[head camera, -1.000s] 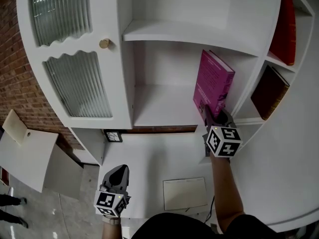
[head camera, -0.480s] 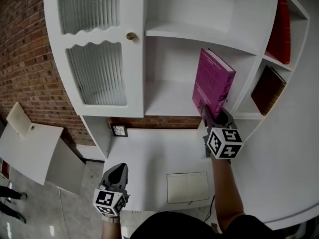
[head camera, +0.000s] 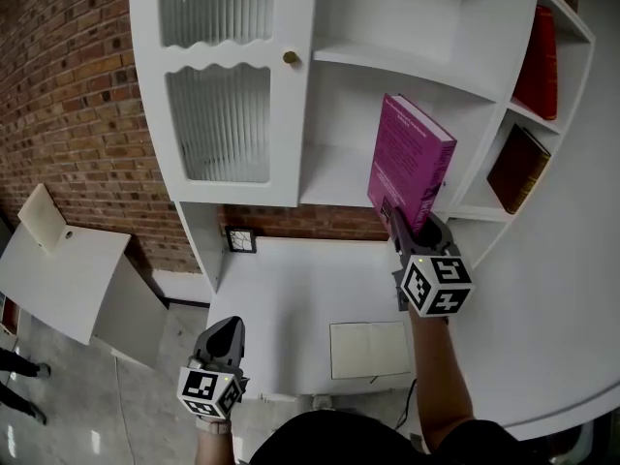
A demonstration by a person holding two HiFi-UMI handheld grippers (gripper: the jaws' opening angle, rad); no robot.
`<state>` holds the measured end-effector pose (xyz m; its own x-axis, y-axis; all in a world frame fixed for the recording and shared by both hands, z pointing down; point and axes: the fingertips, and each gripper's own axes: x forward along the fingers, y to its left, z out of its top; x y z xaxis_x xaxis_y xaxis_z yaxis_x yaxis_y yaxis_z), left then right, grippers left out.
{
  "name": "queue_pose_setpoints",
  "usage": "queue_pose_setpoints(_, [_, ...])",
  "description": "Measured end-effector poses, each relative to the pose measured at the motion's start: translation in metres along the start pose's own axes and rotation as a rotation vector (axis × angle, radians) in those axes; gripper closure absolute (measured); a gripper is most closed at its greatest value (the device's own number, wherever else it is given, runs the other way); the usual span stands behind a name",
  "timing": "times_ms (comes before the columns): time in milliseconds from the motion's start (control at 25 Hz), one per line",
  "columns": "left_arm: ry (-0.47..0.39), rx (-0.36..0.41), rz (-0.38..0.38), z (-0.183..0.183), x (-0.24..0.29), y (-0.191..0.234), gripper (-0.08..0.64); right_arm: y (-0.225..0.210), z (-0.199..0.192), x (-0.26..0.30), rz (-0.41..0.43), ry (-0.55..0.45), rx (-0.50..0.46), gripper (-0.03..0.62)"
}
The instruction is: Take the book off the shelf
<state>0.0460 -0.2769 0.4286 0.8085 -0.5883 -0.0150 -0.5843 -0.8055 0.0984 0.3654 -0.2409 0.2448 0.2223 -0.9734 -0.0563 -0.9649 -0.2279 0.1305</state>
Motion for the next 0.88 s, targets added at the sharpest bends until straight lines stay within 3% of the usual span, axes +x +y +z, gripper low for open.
queue_pose_setpoints(480, [0.015, 0.001, 0.058, -0.014, -0.074, 0.016, 0.551, 0.078, -0.016, -0.038, 0.110, 0.001, -0.002, 0.456])
queue_pose_setpoints(880, [0.011, 0.010, 0.140, -0.025, -0.114, 0.030, 0.551, 0.157, -0.049, -0.048, 0.297, -0.001, -0.001, 0.456])
